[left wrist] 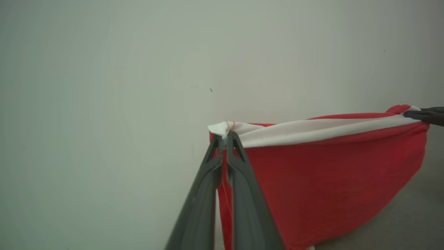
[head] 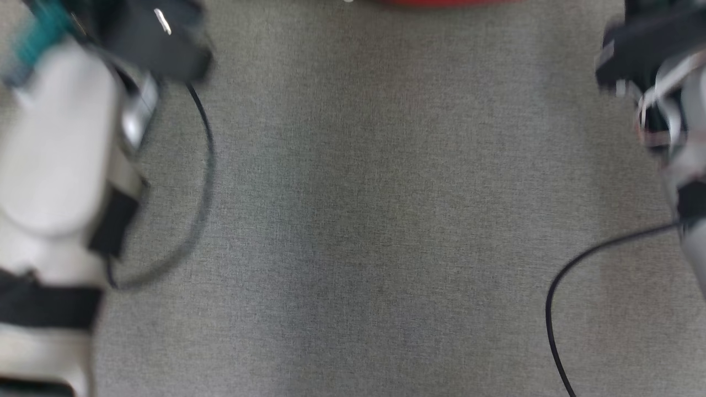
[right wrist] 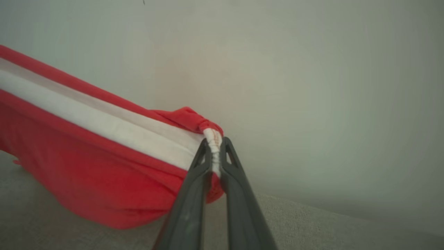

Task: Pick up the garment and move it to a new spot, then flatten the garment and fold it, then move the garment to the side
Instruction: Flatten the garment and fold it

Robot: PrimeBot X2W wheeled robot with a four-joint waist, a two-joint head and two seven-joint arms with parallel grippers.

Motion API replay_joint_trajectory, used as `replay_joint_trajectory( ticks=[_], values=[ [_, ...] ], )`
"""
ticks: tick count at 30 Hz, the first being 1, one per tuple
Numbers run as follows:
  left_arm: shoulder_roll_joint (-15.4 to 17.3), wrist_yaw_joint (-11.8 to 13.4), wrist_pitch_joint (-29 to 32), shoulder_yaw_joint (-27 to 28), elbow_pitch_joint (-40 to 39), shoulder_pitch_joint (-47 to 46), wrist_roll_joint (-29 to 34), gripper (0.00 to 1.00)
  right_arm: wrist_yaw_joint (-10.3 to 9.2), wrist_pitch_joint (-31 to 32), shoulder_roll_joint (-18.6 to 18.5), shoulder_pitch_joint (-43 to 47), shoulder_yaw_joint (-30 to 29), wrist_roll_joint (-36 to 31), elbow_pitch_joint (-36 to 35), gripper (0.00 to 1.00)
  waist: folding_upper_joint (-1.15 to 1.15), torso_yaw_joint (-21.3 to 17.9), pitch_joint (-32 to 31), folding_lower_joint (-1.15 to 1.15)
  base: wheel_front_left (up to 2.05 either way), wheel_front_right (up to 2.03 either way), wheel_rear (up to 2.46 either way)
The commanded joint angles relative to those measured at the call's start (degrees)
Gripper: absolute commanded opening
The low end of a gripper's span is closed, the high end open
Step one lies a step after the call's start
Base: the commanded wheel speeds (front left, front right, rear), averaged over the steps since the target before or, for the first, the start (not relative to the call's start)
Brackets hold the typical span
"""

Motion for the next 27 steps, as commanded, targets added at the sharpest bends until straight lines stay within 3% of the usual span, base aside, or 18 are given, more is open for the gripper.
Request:
replay_joint_trajectory(
  ticks=[1, 5, 9, 15, 27],
  values=[
    [0.06, 0.12, -0.03, 0.9, -0.68, 3.26, -0.58, 0.0, -0.12, 0.06, -1.48, 3.11, -0.23, 0.8, -0.32, 0.0, 0.0, -0.25, -1.11, 0.0, 0.0, 0.0, 0.0],
    [-2.86, -0.13, -0.04, 3.74, -3.83, 14.35, -2.23, 0.0, -0.12, 0.06, -2.87, 13.09, -0.04, 3.53, -2.57, 0.0, 0.0, -0.63, -4.5, 0.0, 0.0, 0.0, 0.0],
    [-5.39, -2.22, -0.04, 5.62, -3.69, 26.33, -1.92, 0.0, -0.19, 0.06, -3.4, 21.73, 0.1, 5.48, -4.13, 0.0, 0.0, -1.1, -8.17, 0.0, 0.0, 0.0, 0.0],
    [-8.62, -3.47, -0.04, 9.48, -1.9, 39.95, -2.42, 0.0, -0.19, 0.04, -1.82, 30.75, -0.74, 5.74, -5.93, 0.0, 0.0, -1.95, -13.73, 0.0, 0.0, 0.0, 0.0],
    [-9.79, -4.27, -0.05, 15.11, 0.45, 56.26, -2.99, 0.0, -0.51, 0.02, 0.0, 46.65, -5.64, 4.6, -7.06, 0.0, 0.0, -3.31, -23.84, 0.0, 0.0, 0.0, 0.0]
  ],
)
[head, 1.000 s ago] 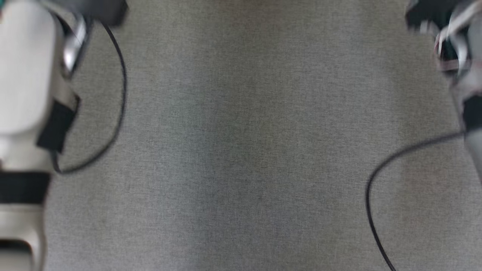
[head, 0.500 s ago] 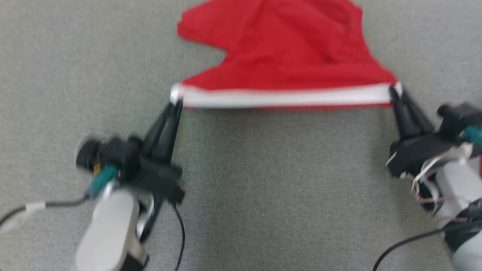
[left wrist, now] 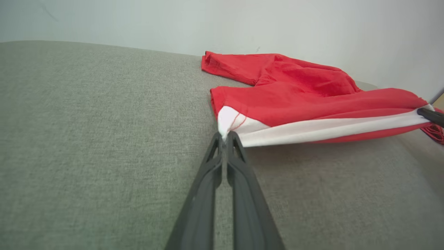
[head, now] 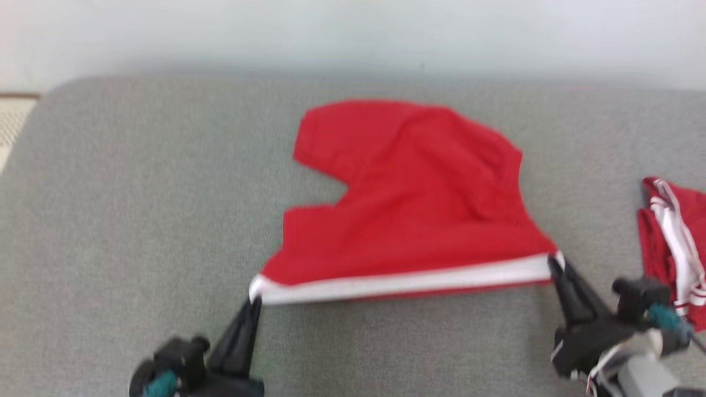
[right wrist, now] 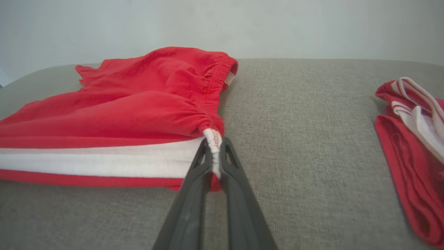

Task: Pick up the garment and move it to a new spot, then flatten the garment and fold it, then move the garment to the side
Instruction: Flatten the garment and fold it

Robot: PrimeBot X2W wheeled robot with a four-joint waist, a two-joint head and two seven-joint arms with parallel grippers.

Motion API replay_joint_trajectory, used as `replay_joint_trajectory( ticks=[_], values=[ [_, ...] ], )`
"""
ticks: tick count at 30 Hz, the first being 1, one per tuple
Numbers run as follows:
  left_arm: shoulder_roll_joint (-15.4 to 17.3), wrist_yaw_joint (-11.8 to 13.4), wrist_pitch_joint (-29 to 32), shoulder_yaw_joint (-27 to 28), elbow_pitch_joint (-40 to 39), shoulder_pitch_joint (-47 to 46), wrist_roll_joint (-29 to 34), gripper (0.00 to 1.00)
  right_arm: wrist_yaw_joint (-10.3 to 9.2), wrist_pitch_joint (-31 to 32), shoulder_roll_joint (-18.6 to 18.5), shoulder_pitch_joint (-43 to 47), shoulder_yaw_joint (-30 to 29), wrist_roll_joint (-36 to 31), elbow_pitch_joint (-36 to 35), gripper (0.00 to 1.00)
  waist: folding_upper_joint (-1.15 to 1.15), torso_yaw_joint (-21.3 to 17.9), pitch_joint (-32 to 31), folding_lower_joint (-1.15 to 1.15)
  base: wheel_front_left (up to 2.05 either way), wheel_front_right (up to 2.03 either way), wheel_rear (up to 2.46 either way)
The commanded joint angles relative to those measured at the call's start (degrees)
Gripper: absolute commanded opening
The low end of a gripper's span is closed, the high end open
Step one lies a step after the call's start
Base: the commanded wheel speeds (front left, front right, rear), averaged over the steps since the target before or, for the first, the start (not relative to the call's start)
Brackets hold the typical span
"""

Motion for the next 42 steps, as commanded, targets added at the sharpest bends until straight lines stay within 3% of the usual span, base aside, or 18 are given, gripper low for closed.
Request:
replay_joint_trajectory(
  ticks=[1, 22, 38, 42],
  values=[
    [2.05, 0.91, -0.07, 1.67, 0.88, 2.52, -0.85, 0.0, -1.02, -0.04, -1.5, 2.02, -2.01, 0.18, 0.91, 0.0, 0.01, -1.21, -4.59, 0.02, 0.0, 0.0, 0.0],
    [1.98, 0.58, -0.06, 1.15, 4.48, 17.42, 0.16, 0.0, -1.01, -0.04, 1.84, 16.38, -1.57, -1.37, 0.91, 0.0, 0.01, -1.1, -12.64, 0.02, 0.0, 0.0, 0.0],
    [2.06, 1.13, -0.06, 2.83, 4.64, 20.49, 0.01, 0.0, -1.01, -0.04, 2.48, 22.63, -2.74, -2.33, -1.8, 0.0, 0.01, -1.8, -12.82, 0.02, 0.0, 0.0, 0.0],
    [1.98, 0.71, -0.06, 3.17, 1.67, 17.01, 1.37, 0.0, -1.01, -0.04, 3.13, 21.08, -2.92, -1.27, -3.72, 0.0, 0.01, -1.89, -11.87, 0.02, 0.0, 0.0, 0.0]
  ],
)
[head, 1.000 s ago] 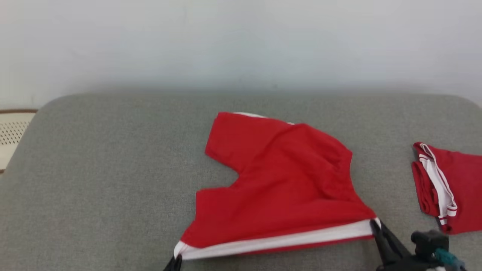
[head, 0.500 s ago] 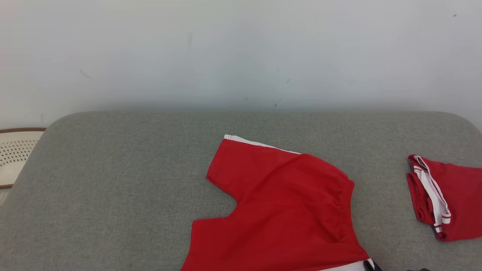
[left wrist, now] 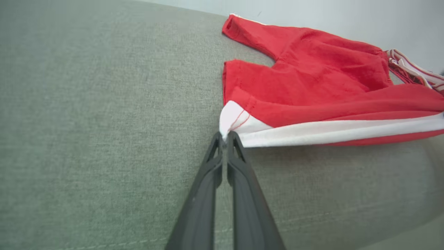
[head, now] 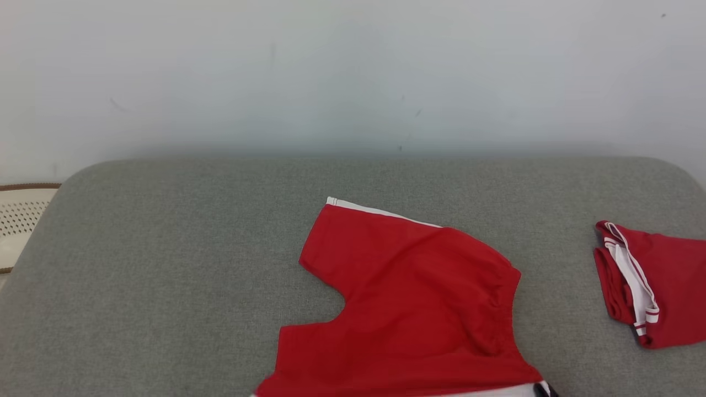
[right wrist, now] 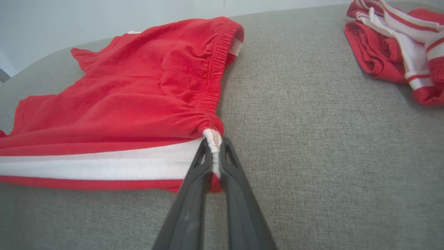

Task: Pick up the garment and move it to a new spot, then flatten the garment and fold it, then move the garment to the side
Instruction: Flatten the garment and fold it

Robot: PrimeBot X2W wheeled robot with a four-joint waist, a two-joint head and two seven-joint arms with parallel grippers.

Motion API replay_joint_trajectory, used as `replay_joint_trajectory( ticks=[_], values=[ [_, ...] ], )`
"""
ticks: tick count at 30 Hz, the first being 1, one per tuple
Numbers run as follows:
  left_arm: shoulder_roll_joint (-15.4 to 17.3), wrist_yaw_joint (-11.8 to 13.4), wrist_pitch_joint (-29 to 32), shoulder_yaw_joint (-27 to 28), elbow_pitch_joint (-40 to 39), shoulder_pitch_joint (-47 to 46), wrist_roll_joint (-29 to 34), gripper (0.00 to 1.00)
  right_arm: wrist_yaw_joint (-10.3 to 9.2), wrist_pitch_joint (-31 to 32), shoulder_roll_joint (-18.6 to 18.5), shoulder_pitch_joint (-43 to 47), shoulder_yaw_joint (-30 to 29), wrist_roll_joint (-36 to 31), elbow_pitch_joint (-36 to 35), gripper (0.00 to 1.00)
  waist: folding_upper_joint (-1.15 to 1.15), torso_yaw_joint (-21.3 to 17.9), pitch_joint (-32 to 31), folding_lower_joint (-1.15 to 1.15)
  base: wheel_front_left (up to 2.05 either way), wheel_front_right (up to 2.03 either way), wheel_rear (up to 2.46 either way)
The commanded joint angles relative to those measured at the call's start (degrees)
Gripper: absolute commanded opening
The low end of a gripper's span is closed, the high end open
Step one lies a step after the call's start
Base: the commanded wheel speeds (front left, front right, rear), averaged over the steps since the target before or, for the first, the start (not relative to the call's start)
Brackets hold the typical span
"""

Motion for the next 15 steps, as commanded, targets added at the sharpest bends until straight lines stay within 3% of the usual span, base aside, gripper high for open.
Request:
replay_joint_trajectory(
  ticks=[1, 7, 15],
  values=[
    [1.91, 0.71, -0.05, 2.14, -1.48, -2.23, 0.28, 0.0, -1.01, -0.06, -1.52, -1.05, -1.49, 0.78, -0.44, 0.0, 0.0, -0.04, 0.7, 0.0, 0.0, 0.0, 0.0],
    [1.83, 0.31, -0.08, 3.21, -5.16, -9.85, 1.45, 0.0, -1.0, -0.05, -1.45, -5.15, -2.49, 1.13, -1.97, 0.0, 0.0, -0.17, 3.39, 0.0, 0.0, 0.0, 0.0],
    [1.83, -0.09, -0.18, 3.0, -2.5, -25.83, 3.36, 0.0, -0.97, -0.04, -1.33, -15.37, -4.26, 0.82, -1.22, 0.0, 0.0, -1.19, 11.45, 0.0, 0.0, 0.0, 0.0]
  ],
)
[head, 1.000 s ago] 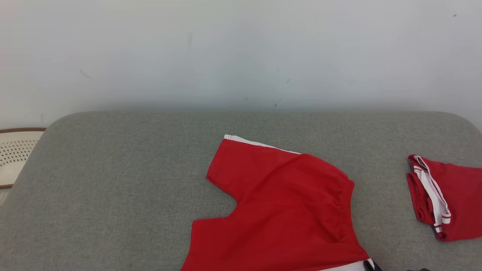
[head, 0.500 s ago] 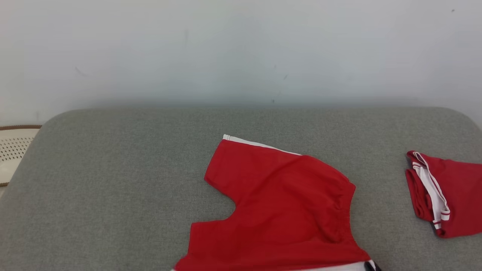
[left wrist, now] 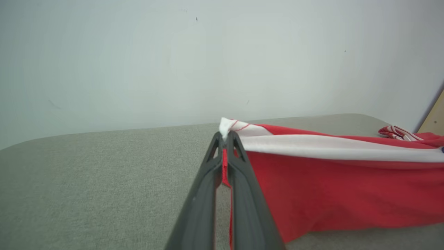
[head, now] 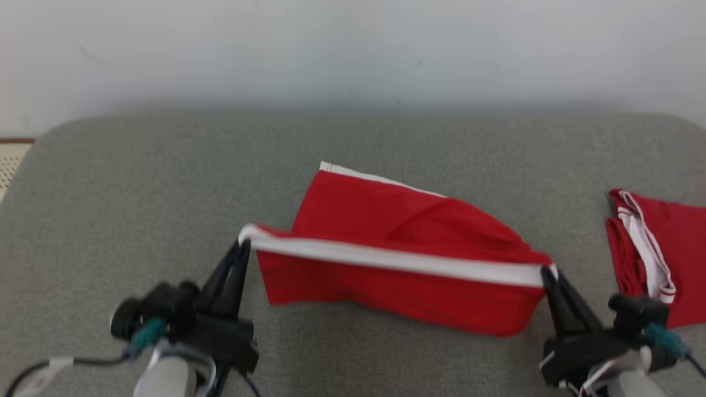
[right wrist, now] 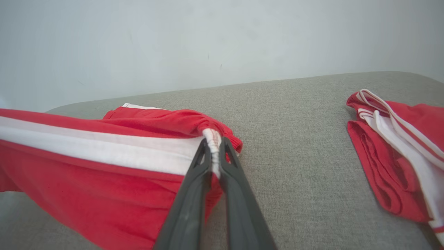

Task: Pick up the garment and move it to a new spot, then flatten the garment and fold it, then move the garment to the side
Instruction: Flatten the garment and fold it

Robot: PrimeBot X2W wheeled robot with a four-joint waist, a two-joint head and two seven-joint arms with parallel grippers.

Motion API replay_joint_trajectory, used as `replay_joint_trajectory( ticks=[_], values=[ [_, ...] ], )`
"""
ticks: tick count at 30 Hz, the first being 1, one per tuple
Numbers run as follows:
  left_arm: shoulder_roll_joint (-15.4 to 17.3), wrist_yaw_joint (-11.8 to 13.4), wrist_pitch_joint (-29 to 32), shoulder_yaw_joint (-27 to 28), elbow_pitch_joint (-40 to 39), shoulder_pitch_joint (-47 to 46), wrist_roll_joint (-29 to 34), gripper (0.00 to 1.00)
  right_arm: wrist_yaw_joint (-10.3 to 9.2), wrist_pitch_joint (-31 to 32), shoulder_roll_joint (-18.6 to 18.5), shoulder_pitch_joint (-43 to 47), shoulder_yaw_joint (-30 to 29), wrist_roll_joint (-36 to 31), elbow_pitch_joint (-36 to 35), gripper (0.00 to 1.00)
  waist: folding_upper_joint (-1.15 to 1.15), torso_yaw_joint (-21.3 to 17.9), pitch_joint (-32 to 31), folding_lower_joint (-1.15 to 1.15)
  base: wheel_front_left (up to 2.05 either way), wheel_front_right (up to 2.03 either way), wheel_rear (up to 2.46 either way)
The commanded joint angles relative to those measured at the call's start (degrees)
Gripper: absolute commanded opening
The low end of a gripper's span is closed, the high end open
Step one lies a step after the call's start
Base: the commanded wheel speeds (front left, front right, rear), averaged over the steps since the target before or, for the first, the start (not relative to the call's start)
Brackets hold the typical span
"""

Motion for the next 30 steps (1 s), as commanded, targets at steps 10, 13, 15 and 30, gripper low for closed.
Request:
replay_joint_trajectory(
  ticks=[10, 13, 15, 30],
  values=[
    [1.28, 0.39, -0.31, -3.9, 12.08, -21.69, 3.62, 0.0, -0.66, 0.0, -0.59, -14.34, -1.0, -0.41, 2.91, 0.0, 0.0, -2.59, 15.73, -0.01, 0.0, 0.0, 0.0],
    [1.42, 0.92, -0.29, -4.75, 16.6, -26.83, 4.65, 0.0, -0.59, -0.01, -0.12, -18.05, -0.15, -0.73, 4.08, 0.0, 0.0, -3.4, 18.29, -0.01, 0.0, 0.0, 0.0],
    [1.67, 1.21, -0.28, -5.27, 18.94, -29.79, 5.41, 0.0, -0.58, 0.0, 0.44, -20.1, 0.56, -0.95, 5.0, 0.0, 0.0, -3.99, 19.77, -0.01, 0.0, 0.0, 0.0],
    [2.15, 4.1, -0.28, -7.98, 29.34, -40.86, 5.41, 0.0, -0.58, 0.04, 3.17, -25.68, 1.15, -1.13, 9.6, 0.0, 0.0, -6.63, 23.97, -0.01, 0.0, 0.0, 0.0]
  ],
)
